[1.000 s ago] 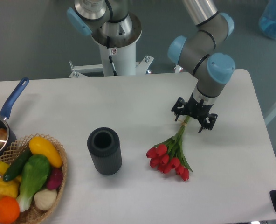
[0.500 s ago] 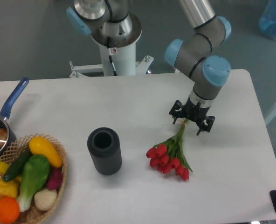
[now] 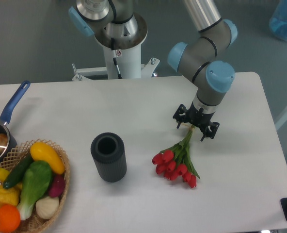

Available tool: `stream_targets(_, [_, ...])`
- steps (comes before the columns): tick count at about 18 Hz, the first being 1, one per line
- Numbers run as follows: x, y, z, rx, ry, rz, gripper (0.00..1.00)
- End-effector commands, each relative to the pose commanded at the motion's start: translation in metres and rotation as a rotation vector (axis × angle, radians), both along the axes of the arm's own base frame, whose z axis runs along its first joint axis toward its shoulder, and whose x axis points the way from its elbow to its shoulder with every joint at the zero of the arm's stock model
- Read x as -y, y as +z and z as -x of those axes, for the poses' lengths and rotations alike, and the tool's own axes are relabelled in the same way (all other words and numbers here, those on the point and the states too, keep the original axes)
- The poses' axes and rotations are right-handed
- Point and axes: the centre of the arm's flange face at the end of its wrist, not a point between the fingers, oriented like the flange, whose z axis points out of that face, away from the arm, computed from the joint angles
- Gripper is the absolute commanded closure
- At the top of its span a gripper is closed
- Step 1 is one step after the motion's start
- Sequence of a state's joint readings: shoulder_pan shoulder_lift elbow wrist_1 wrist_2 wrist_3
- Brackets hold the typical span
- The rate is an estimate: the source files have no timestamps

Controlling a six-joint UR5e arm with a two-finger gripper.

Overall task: Pick up the flowers from the table
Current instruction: 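Lower the gripper onto the tulip stems just above the twine, then close the gripper around the tulip stems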

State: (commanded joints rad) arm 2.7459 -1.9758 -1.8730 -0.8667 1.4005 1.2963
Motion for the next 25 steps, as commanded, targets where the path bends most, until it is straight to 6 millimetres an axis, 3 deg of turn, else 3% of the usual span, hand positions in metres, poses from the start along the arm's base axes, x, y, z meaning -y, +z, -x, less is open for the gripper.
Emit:
stream_targets(11, [0.004,-0.018,-0.011,0.02,-0.006,0.008,0.01])
stream_targets(14, [0.004,-0.018,-0.011,0.02,-0.006,0.008,0.16])
stream_targets(16, [0.005,-0.017,-0.01,0.018,-0.005,0.007,0.34])
stream_targets(18, [0.004,-0.014,-0.008,0.013,-0.005,0.007,0.44])
stream_targets(19, [0.004,-0.013,-0.007,0.009,-0.002,0.009,0.56])
stream_targets(22, [0.003,-0.01,-0.005,0.005,0.003,0.009,0.66])
stream_targets(25, [0.004,-0.008,-0.004,0.003,0.008,0.008,0.82])
